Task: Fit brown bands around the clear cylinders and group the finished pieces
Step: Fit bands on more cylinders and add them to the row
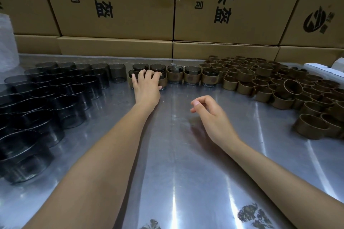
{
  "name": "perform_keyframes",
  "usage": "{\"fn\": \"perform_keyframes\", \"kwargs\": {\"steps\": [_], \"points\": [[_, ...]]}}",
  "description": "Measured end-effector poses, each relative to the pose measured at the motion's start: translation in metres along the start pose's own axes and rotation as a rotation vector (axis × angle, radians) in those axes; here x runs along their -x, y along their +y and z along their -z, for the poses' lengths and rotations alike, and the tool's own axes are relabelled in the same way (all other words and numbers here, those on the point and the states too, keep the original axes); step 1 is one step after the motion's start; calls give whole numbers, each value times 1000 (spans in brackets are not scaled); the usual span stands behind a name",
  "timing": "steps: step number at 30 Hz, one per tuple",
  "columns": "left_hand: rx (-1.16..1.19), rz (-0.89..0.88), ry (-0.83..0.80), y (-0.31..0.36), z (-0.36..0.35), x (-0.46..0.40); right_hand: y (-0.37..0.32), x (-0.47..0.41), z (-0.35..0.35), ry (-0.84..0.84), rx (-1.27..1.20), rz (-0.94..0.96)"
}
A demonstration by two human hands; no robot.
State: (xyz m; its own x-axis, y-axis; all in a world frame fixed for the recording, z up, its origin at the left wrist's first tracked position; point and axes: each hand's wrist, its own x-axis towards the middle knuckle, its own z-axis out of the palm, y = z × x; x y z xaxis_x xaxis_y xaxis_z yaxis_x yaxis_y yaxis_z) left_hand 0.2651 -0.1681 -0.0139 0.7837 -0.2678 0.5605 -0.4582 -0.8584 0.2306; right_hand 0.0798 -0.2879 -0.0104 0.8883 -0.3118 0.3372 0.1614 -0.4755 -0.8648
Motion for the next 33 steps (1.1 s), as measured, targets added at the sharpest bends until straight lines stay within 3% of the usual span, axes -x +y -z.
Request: {"fn": "perform_keyframes", "kwargs": {"steps": [10, 15, 18, 22, 27, 33], "points": [[123, -35, -45, 0, 0, -2, 0, -1, 0, -7, 9, -15], [329, 114, 203, -10, 7, -5, -1, 0, 1, 2, 8, -9], [318, 238, 246, -37, 13, -12, 0, 0, 2, 2, 8, -22], [260, 341, 159, -76, 15, -16, 2, -1, 2, -1, 15, -36], [29, 220, -38, -92, 12, -18, 3, -3, 2, -6, 20, -45], [-52, 225, -94, -91, 13, -16, 3, -3, 2, -5, 17, -49]]}}
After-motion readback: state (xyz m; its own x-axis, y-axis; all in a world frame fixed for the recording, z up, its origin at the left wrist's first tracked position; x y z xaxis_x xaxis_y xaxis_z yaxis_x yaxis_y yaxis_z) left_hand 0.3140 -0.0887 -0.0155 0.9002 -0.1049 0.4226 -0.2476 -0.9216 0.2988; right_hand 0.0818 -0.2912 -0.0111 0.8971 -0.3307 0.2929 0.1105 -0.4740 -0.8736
